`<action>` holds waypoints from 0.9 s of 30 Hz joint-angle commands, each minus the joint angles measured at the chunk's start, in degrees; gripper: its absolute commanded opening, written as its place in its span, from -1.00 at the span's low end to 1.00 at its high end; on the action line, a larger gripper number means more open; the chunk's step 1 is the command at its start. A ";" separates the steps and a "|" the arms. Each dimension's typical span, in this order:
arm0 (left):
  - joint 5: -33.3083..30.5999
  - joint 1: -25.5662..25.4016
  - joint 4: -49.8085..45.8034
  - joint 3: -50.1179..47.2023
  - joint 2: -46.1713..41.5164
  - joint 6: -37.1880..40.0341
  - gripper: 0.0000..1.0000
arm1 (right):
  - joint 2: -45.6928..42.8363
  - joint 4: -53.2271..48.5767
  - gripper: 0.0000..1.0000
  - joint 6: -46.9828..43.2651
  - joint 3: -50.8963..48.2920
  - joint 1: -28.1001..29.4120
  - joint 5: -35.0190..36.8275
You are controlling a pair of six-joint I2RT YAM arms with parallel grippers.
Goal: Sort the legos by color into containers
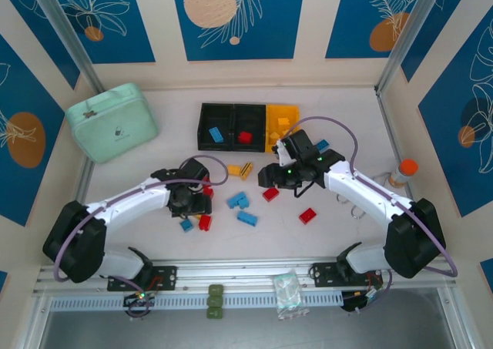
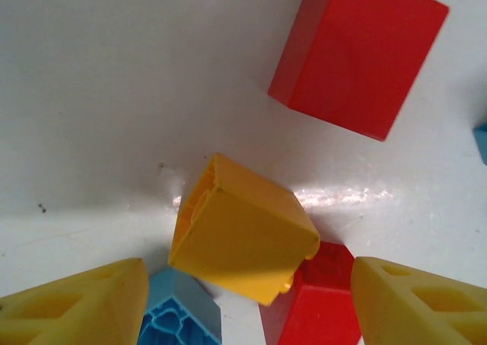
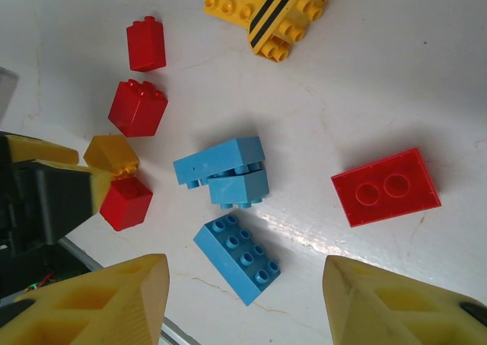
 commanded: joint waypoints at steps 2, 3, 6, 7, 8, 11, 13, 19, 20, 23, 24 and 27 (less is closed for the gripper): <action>0.71 0.44 2.53 -0.67 2.23 -0.07 0.41 | 1.16 0.67 0.12 0.90 0.68 0.74 -0.15; 0.50 0.45 2.76 -0.67 2.54 -0.16 0.40 | 1.21 0.73 0.12 0.95 0.68 0.76 -0.04; 0.58 0.50 3.73 -0.76 3.95 -0.23 0.37 | 1.45 1.00 0.12 1.30 0.51 0.83 0.26; 0.49 0.44 3.86 -0.76 4.41 -0.25 0.35 | 1.47 1.15 0.12 1.32 0.43 0.76 0.29; 0.25 0.52 3.97 -0.77 4.77 -0.37 0.31 | 1.53 1.18 0.11 1.32 0.42 0.76 0.31; -0.81 0.45 4.25 -0.71 5.34 -0.21 0.20 | 1.56 1.26 0.11 1.58 0.42 0.76 0.44; -1.24 0.45 4.18 -0.28 5.68 0.00 0.06 | 1.56 1.33 0.11 1.67 0.33 0.77 0.53; -2.56 0.48 3.34 0.94 5.44 0.65 -0.09 | 0.99 1.68 0.10 2.02 -0.53 0.84 0.69; -2.72 0.51 3.01 1.27 5.22 0.89 -0.11 | 0.88 1.61 0.10 2.19 -0.71 0.84 0.78; -3.00 0.43 2.09 2.21 4.12 1.13 -0.14 | 0.22 1.62 0.10 2.33 -1.05 0.93 1.04; -3.10 0.44 1.83 2.57 3.59 1.23 -0.14 | -0.12 1.53 0.10 2.37 -1.14 0.86 1.14; -2.78 0.45 0.71 4.60 2.53 1.73 -0.15 | -1.47 1.70 0.10 2.64 -1.83 0.37 0.69</action>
